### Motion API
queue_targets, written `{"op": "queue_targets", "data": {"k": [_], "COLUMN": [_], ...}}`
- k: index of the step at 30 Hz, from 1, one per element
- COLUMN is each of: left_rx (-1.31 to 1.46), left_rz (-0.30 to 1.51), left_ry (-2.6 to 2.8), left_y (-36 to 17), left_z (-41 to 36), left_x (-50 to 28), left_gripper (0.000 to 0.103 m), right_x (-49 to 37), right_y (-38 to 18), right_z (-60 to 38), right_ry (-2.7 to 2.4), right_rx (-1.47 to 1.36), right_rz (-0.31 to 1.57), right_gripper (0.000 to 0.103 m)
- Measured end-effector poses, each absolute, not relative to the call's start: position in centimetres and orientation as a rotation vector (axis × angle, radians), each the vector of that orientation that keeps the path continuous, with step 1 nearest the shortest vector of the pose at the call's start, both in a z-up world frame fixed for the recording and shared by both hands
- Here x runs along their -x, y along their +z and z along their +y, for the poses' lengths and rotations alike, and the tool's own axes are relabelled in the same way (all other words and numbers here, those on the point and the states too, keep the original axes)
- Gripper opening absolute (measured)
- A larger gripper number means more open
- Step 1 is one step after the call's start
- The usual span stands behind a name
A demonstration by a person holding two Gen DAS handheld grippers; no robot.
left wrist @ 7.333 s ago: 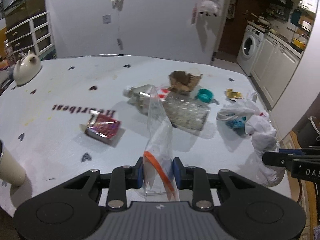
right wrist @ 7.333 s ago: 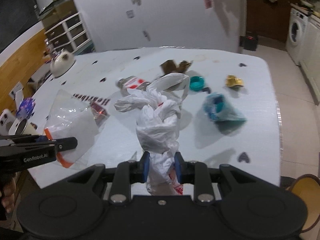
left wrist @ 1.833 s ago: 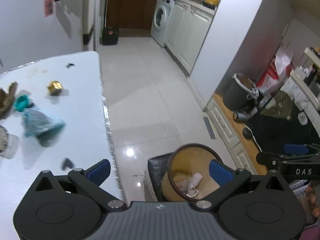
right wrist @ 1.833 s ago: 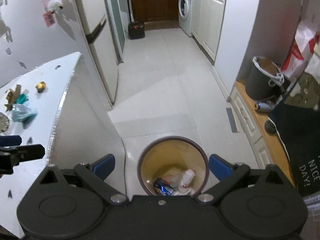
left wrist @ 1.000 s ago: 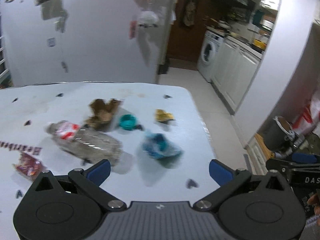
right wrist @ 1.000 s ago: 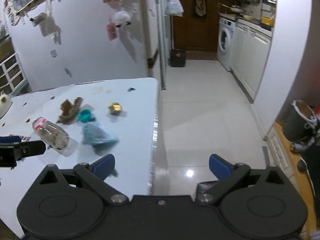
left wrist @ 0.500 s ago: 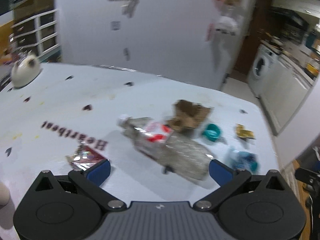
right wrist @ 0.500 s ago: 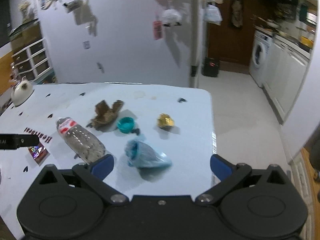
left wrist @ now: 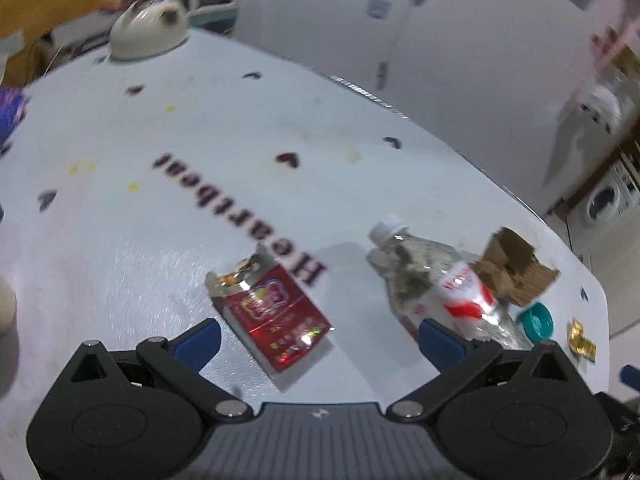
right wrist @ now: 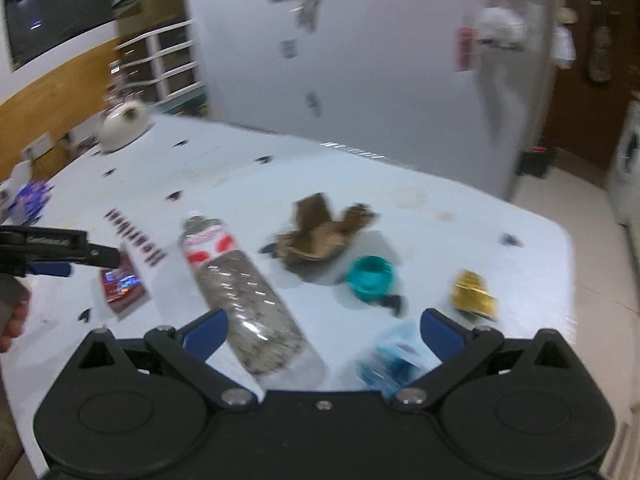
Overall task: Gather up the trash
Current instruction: 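Grasp the red cigarette pack with the left tool while the right tool grasps the Wahaha bottle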
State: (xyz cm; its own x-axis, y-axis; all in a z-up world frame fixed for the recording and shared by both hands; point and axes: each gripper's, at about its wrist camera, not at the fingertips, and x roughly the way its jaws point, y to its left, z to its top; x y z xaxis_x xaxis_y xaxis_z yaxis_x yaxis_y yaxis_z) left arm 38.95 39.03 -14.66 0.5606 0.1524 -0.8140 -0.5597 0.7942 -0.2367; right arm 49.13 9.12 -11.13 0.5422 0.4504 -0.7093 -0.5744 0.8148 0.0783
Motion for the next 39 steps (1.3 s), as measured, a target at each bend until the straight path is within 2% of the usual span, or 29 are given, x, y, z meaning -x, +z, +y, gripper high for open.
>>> {"op": "queue_targets", "data": {"k": [3,5,9,17,22,27,32,34,39], "left_rx": [0.538,0.559,0.641,0.833,0.786,0.697,0.581,0.558,0.527], "left_rz": [0.902,0.909,0.919,0.897,0.912,0.936,0.944,0.952,0.965], "left_ry": [0.462,0.468,0.503,0.621,0.682,0.732,0.705,0.672,0.567], "left_y": [-15.6,-16.0,-17.1,-18.6,-19.0,-19.7,-19.6,-19.5,-19.4], "left_z": [39.8,40.1,40.9,42.3,41.8,41.3,40.8,40.7,40.0], "left_x": [-38.9,-38.9,-39.4,-41.2,-43.0,-43.7,-43.9,-43.9,-43.4], "left_gripper": [0.103,0.103,0.103,0.103,0.103,0.092,0.064,0.057,0.054], "right_x": [-50.8,-51.8,-53.4,-52.8,-51.3,-49.3,-47.3,-46.5,-45.0], "right_y": [-12.5,-13.5,-15.3,-16.5,-16.4,-15.9,-15.6,-15.4,-15.1], "right_z": [11.6,13.2,15.5,17.4,17.3,16.5,14.8,14.1,12.5], "right_ry": [0.682,0.714,0.777,0.82,0.781,0.718,0.663,0.649,0.631], "right_rx": [0.198,0.232,0.268,0.292,0.235,0.193,0.154,0.146,0.133], "right_rz": [0.821,0.838,0.876,0.946,0.971,0.992,1.033,1.045,1.076], "right_gripper": [0.102,0.096,0.094,0.069,0.064,0.059,0.058,0.058,0.057]}}
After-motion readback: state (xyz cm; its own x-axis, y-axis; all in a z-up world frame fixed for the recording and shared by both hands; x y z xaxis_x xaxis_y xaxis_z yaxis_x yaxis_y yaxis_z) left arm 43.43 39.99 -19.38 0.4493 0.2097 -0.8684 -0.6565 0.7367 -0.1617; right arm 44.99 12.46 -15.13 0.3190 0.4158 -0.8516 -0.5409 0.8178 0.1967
